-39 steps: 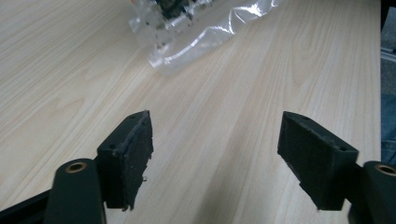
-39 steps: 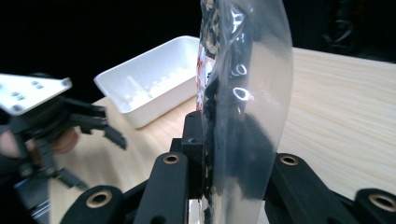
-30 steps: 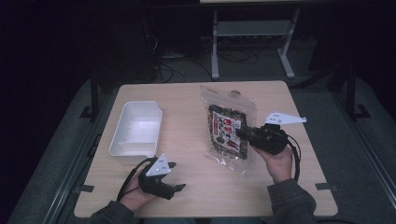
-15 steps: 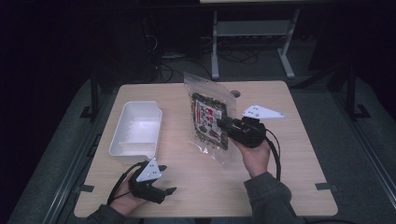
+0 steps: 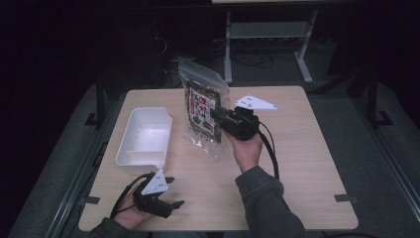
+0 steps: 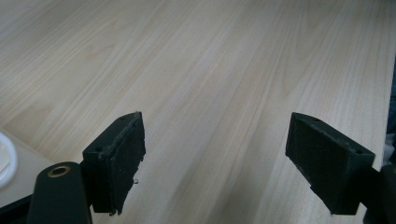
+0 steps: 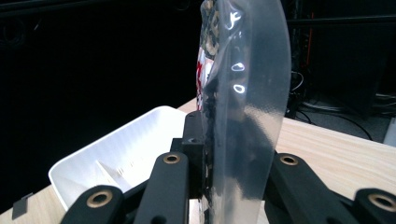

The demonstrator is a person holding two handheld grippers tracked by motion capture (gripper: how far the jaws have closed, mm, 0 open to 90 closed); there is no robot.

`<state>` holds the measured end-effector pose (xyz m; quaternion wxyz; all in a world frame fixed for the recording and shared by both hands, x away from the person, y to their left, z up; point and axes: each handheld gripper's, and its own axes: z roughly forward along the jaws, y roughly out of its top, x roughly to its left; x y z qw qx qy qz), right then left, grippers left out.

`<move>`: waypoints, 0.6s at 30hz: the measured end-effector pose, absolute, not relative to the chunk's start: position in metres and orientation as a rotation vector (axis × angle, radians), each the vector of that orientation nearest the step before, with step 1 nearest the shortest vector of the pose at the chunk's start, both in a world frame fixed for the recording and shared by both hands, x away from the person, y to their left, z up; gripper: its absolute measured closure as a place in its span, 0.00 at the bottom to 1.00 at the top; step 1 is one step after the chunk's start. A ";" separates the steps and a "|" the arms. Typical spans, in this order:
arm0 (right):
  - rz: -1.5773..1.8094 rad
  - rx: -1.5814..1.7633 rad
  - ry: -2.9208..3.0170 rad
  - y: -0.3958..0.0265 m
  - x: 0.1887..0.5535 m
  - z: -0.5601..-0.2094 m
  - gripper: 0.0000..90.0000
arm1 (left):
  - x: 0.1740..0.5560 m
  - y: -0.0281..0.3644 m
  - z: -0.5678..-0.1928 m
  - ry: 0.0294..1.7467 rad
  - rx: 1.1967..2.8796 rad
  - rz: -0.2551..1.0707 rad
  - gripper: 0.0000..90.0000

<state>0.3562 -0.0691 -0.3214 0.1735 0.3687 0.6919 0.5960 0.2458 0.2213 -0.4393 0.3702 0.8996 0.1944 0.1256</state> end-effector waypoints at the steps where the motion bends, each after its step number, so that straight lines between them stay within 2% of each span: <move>1: 1.690 1.044 1.960 -0.066 0.357 -0.321 0.83 | 0.245 0.221 -0.439 0.496 2.308 0.325 0.22; 18: 1.713 0.997 1.934 -0.020 0.371 -0.303 0.83 | 0.235 0.238 -0.441 0.503 2.312 0.316 0.22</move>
